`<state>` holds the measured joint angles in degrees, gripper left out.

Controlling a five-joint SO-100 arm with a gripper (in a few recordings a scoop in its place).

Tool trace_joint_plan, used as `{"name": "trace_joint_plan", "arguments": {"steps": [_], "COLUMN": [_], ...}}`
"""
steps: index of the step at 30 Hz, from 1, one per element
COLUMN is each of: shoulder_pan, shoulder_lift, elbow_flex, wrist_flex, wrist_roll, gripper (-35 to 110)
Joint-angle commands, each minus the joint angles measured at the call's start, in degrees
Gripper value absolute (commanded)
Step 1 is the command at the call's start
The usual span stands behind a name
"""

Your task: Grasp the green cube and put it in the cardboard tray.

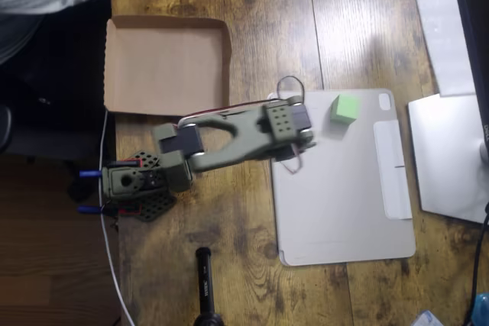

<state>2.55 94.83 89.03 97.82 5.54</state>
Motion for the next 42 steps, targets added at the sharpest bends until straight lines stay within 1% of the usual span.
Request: {"name": "trace_joint_plan", "arguments": {"steps": [1, 4, 7, 10, 14, 17, 25, 29, 33, 38, 42], "shoulder_pan": [2.4, 3.4, 3.8, 3.3, 1.8, -0.1, -10.1, -12.8, -13.0, -11.2, -9.8], "shoulder_lift": [-4.2, -10.1, -11.1, -15.0, -17.1, -18.0, -20.6, -22.2, -23.4, -24.9, -25.0], "elbow_flex": [-9.7, -22.1, -31.5, -45.7, -53.0, -53.7, -58.2, -60.6, -57.3, -49.0, -43.9], "wrist_flex": [-1.1, 0.6, 0.5, 5.1, 5.1, 5.1, 4.4, 3.2, -2.1, -13.4, -19.2], "wrist_roll": [2.2, 3.1, 3.9, 4.0, 4.7, 2.9, 3.7, 4.2, 5.8, 6.6, 7.4], "gripper": [0, 0, 0, 0, 0, 0, 0, 3, 7, 15, 21]}}
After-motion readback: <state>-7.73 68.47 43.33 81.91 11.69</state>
